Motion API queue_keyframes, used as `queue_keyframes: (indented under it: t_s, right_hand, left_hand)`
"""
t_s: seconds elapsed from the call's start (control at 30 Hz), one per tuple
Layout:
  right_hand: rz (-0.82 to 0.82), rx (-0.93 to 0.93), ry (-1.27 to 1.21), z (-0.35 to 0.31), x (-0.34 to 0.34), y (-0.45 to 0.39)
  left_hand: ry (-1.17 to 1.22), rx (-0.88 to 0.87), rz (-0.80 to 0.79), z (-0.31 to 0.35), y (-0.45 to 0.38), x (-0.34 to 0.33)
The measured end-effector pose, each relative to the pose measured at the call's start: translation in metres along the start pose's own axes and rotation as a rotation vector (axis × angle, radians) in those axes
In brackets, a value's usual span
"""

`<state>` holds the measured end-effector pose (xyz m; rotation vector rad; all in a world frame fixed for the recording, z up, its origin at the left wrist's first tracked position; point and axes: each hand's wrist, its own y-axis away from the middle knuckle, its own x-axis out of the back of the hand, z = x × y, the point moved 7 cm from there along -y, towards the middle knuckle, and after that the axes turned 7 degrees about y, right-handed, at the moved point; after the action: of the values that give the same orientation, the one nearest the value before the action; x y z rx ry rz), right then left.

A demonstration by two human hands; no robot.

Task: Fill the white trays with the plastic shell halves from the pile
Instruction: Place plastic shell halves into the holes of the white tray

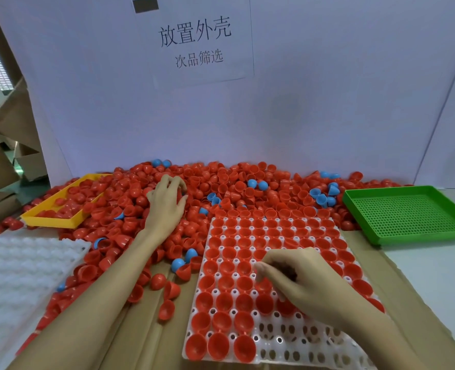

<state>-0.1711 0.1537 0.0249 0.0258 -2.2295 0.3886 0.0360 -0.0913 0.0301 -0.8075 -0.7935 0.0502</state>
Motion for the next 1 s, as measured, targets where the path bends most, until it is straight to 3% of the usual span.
queue_keyframes:
  t_s: [0.17, 0.33, 0.47, 0.67, 1.0]
  right_hand:
    - [0.144, -0.01, -0.016, 0.003, 0.01, 0.0]
    - [0.283, -0.046, -0.084, 0.01, 0.014, -0.001]
    - [0.294, 0.01, -0.118, 0.002, 0.011, -0.002]
    - [0.335, 0.046, -0.133, -0.008, 0.008, 0.0]
    - [0.352, 0.064, -0.111, -0.008, 0.01, -0.001]
  left_hand:
    - [0.484, -0.011, 0.102, 0.059, 0.037, 0.033]
    - [1.027, 0.168, -0.127, 0.109, 0.086, 0.019]
    - [1.281, 0.213, -0.276, 0.135, 0.108, 0.008]
    - [1.19, 0.177, -0.212, 0.13, 0.106, 0.019]
    - [1.149, 0.08, -0.257, 0.133, 0.108, 0.022]
